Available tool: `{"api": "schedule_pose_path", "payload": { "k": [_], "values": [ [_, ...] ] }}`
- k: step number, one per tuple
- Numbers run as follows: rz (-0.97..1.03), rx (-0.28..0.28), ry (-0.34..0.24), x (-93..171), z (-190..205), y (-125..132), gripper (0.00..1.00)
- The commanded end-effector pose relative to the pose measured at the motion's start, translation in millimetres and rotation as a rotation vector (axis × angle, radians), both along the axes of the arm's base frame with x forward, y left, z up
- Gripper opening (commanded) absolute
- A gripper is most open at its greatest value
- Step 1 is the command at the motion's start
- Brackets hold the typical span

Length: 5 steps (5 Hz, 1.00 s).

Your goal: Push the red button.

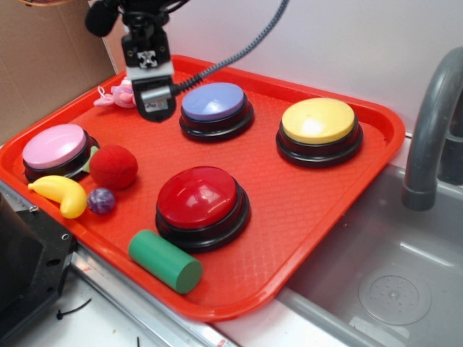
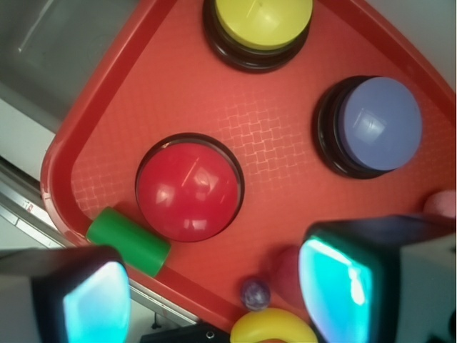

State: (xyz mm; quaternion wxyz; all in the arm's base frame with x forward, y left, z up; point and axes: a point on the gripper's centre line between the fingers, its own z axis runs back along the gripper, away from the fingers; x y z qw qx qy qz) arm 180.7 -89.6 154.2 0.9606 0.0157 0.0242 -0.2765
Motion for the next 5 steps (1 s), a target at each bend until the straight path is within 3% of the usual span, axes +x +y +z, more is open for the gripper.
{"api": "schedule_pose_path", "payload": {
  "k": [1,5],
  "values": [
    [0.004,-0.023,-0.062,-7,19,-9,1.00],
    [-0.053,-0.017,-0.080,-13,32,-12,1.00]
  ]
}}
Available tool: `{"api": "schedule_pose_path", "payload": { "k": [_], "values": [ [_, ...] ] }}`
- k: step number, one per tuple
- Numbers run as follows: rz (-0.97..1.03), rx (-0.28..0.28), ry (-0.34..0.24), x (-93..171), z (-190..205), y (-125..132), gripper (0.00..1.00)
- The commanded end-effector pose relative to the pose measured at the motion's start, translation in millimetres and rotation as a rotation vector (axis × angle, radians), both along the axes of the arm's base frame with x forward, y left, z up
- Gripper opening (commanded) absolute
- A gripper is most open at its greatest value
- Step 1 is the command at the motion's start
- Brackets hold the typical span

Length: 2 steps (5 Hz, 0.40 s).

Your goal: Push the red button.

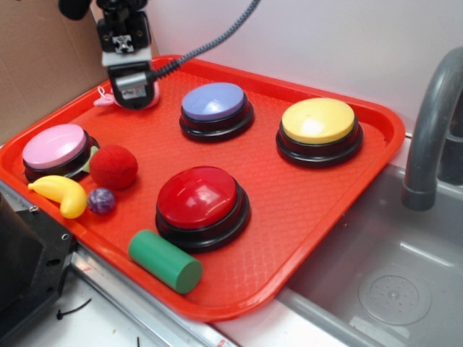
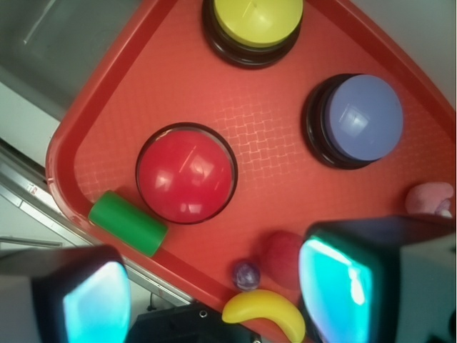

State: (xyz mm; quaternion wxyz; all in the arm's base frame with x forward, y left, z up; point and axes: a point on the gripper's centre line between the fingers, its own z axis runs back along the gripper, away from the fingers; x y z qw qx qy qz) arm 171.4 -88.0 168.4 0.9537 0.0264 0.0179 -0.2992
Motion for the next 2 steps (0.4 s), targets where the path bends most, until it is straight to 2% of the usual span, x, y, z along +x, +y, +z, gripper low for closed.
{"api": "schedule_pose_path", "payload": {
  "k": [1,2],
  "values": [
    [-0.016,-0.044,-0.059,-4.3,18.0,-13.4,1.00],
    [-0.021,-0.015,-0.029,-2.7,10.6,-13.0,1.00]
  ]
}}
